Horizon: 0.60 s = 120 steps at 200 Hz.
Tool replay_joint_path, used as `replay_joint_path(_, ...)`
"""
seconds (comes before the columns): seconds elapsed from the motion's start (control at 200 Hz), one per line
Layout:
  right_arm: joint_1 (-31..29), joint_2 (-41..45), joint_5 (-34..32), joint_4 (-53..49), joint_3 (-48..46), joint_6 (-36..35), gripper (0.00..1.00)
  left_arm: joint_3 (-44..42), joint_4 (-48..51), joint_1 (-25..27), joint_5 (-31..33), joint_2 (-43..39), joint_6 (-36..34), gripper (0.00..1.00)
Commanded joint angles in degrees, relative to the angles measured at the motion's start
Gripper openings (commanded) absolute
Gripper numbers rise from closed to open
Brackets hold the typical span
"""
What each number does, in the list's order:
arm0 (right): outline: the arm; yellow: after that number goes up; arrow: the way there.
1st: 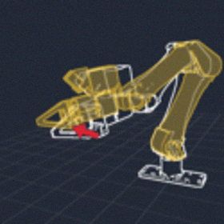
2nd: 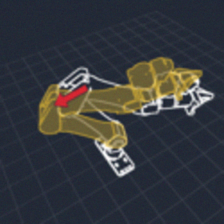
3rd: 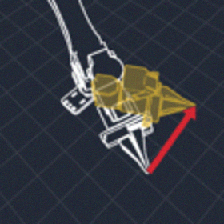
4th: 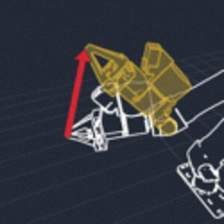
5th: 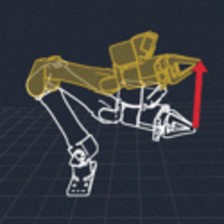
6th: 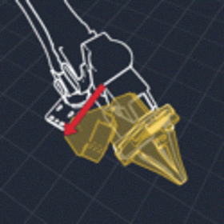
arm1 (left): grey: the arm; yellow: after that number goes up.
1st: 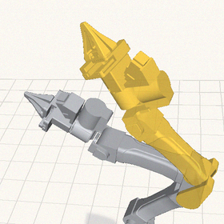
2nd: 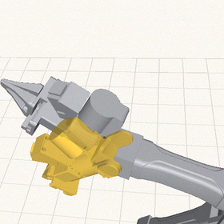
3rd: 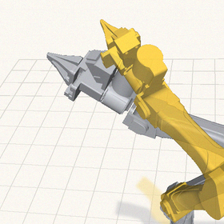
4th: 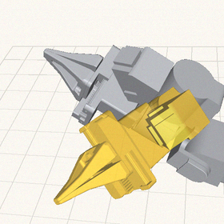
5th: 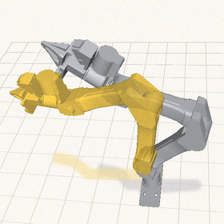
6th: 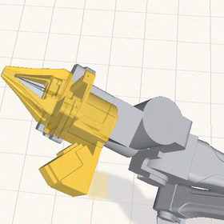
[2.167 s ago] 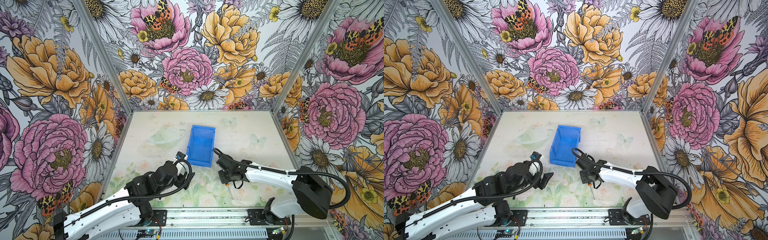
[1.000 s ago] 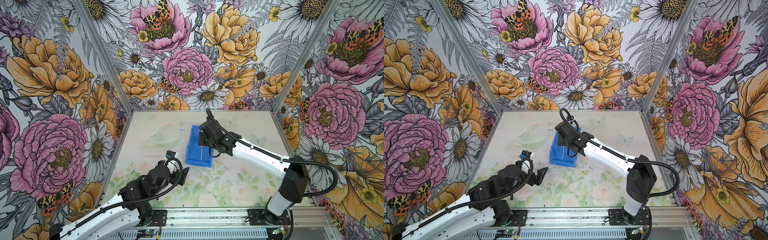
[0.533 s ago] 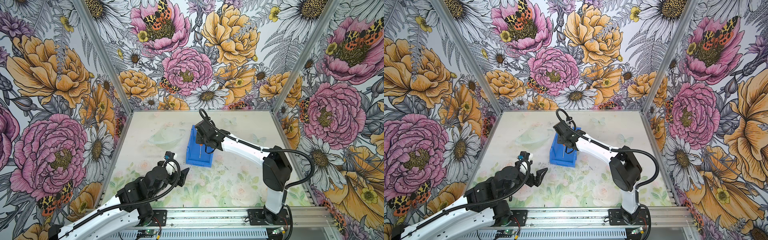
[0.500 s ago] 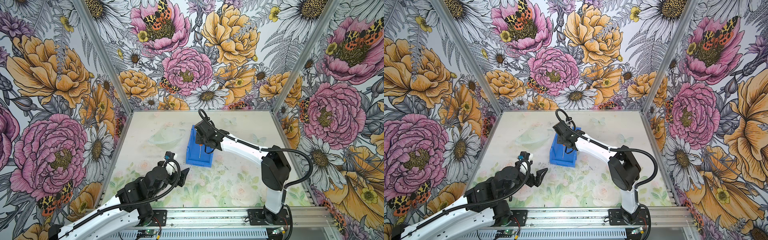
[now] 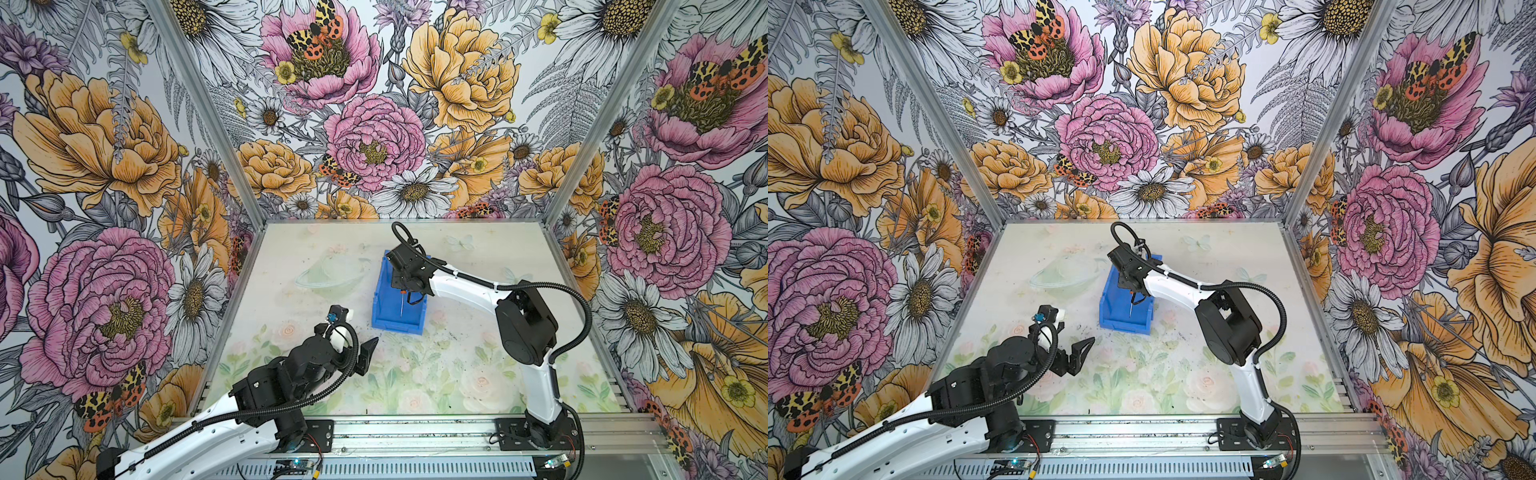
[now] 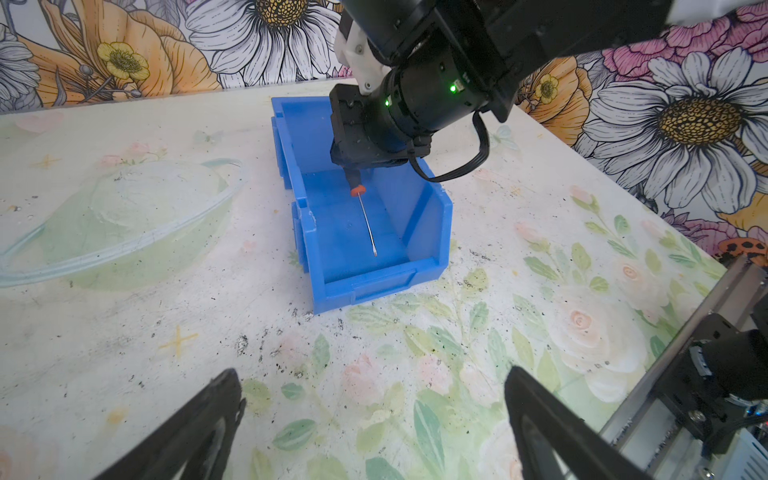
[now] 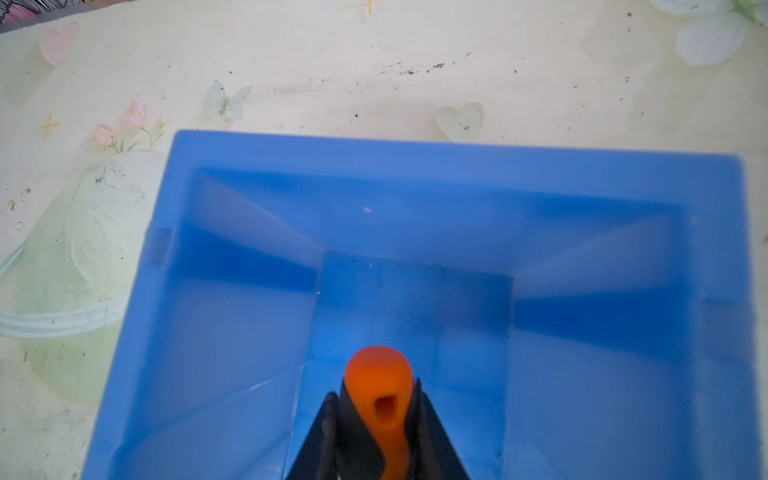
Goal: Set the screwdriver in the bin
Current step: 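Lower the screwdriver into the blue bin and open the right gripper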
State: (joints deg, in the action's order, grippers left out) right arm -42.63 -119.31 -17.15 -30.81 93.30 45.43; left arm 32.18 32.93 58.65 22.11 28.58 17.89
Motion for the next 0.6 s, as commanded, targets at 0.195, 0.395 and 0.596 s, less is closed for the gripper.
replay_joint_path(0.195, 0.01, -3.43, -0.08, 0.88, 2.01, -0.2, 0.0, -0.63, -1.23, 0.6, 1.63, -0.69, 0.23, 0.99)
replay_joint_path(0.395, 0.01, -5.16, 0.15, 0.83, 2.28, -0.59, 0.0, -0.63, -1.17, 0.94, 1.89, -0.87, 0.14, 0.99)
replay_joint_path(0.596, 0.01, -6.93, 0.62, 0.84, 3.07, -0.5, 0.0, -0.63, -1.08, 1.11, 2.13, -1.16, 0.21, 0.99)
